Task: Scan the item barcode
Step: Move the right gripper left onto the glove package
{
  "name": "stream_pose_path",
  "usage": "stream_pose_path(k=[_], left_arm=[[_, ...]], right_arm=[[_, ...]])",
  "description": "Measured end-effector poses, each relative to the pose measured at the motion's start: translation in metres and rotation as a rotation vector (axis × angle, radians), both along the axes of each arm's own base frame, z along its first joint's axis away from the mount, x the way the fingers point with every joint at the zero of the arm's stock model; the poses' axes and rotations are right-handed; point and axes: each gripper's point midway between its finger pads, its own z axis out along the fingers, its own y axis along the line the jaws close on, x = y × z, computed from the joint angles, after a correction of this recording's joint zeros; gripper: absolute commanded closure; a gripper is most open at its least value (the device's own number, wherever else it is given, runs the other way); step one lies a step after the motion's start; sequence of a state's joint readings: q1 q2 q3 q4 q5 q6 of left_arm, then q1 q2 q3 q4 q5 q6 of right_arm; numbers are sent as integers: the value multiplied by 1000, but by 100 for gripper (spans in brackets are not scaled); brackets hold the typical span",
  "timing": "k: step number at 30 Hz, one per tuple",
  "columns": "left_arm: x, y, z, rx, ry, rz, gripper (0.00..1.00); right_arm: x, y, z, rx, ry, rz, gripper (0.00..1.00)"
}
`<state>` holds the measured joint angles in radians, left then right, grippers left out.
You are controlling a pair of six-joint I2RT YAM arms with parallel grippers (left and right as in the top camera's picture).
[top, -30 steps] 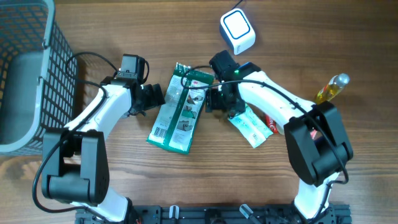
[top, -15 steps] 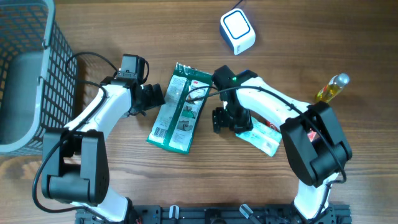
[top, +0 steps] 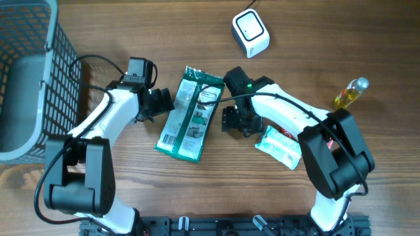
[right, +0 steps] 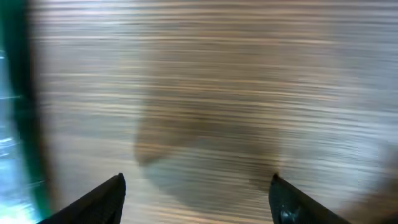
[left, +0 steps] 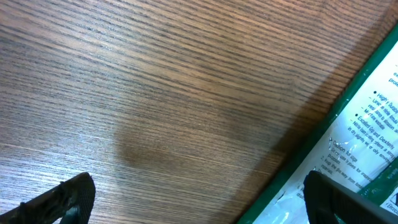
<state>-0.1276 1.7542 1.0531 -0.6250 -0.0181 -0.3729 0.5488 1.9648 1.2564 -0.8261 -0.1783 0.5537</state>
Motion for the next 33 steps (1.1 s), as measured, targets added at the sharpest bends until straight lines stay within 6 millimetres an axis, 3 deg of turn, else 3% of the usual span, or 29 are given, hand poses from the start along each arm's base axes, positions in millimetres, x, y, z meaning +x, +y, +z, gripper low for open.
stream_pose_path(k=[6,14,20,21,23,24,27,30,33], left_arm=[[0,0,0,0,0,0,0],[0,0,0,0,0,0,0],[6,-2,2,-7,-25,-2,0],[9,-4,3,-23,-35,-5,9],[7,-9,3,-50,-25,-8,56],[5,-12,2,-65,-16,-14,69],[3,-14,2,-78,-8,-22,87],[2,-15,2,-77,-8,-42,88],[3,-15,2,-65,-12,-88,96]], right_arm=[[13,66,16,334,-37,53,21],[0,91,10,242,-115,88,20],[3,92,8,170,-184,77,19],[5,91,8,164,-191,73,19],[4,90,7,157,-190,72,19],[3,88,7,147,-185,70,19],[3,85,6,131,-184,69,18],[3,85,7,131,-185,68,18],[3,85,7,131,-185,68,18]])
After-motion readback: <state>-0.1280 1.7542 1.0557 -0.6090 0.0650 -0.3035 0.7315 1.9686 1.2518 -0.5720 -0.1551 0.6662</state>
